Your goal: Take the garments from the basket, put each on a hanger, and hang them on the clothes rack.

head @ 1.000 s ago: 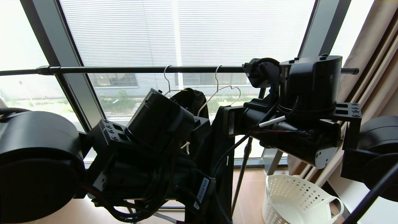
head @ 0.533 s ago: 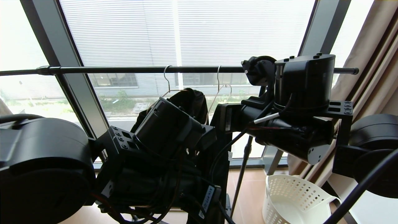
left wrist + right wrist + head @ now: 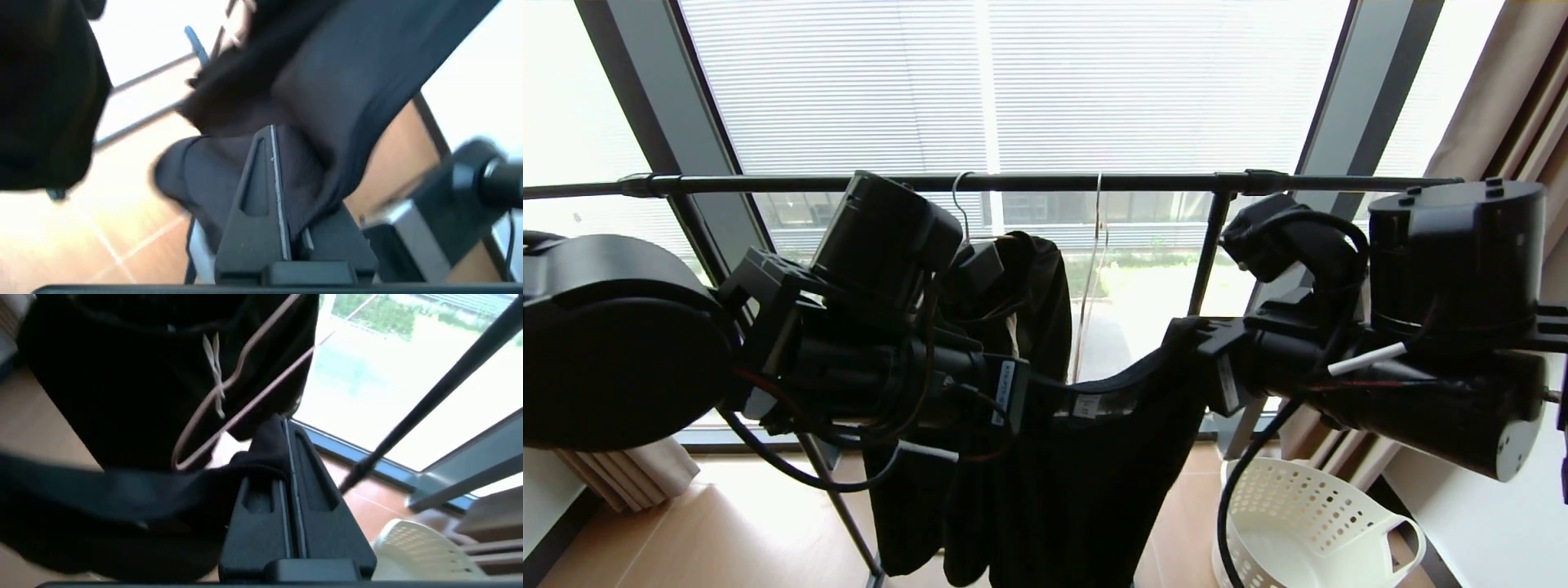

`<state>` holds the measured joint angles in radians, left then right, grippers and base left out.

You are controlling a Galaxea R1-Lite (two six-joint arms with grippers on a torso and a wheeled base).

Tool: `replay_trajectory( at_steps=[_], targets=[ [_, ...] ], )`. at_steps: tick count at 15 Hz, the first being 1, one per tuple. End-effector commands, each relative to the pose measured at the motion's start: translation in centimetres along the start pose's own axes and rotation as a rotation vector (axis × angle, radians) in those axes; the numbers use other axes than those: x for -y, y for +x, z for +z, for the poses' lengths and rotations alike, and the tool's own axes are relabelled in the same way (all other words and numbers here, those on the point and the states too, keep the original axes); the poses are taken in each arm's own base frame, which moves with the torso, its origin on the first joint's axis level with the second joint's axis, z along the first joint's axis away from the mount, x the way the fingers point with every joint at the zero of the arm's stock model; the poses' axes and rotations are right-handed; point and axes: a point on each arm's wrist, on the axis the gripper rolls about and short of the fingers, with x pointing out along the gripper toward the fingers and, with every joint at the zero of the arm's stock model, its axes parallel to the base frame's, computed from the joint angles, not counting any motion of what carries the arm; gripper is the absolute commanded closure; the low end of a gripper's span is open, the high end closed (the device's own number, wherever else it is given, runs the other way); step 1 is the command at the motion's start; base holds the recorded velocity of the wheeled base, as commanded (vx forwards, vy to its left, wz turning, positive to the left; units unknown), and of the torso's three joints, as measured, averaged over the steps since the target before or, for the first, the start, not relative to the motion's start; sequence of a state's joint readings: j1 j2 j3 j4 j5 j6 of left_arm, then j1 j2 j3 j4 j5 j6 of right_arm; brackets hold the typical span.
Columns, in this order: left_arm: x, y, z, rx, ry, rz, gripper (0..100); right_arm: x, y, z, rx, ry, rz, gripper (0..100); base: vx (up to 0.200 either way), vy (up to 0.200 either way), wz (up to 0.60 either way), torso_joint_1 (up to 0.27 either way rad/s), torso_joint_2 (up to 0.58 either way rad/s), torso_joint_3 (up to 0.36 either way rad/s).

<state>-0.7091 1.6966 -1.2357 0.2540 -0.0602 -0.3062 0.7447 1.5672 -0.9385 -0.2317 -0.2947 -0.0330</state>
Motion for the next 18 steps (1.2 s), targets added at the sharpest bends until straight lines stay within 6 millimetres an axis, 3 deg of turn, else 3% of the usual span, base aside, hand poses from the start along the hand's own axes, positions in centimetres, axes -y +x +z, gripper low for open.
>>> replay_trajectory(
  at_steps=[1,6,17,18],
  targets=[
    [-0.2,0.0,1.4,0.042,-0.012,0.004,100,0.1,-1.2,-1.3,-0.022,-0.06,0.012,100,0.0,0.0,0.0,0.0,0.0,0.0],
    [0.6,-0.2,3.5,0.114,0.008,0.003,100,-1.1,-0.6,-3.6,-0.102,-0.165,0.058,100,0.0,0.0,0.0,0.0,0.0,0.0],
    [1.9,-0.8,4.0,0.147,0.078,-0.009,100,-1.9,1.1,-6.6,-0.174,-0.259,0.185,100,0.0,0.0,0.0,0.0,0.0,0.0],
    [1.9,-0.8,4.0,0.149,0.078,-0.009,100,-2.0,1.4,-6.8,-0.173,-0.26,0.184,0,0.0,0.0,0.0,0.0,0.0,0.0]
  ],
)
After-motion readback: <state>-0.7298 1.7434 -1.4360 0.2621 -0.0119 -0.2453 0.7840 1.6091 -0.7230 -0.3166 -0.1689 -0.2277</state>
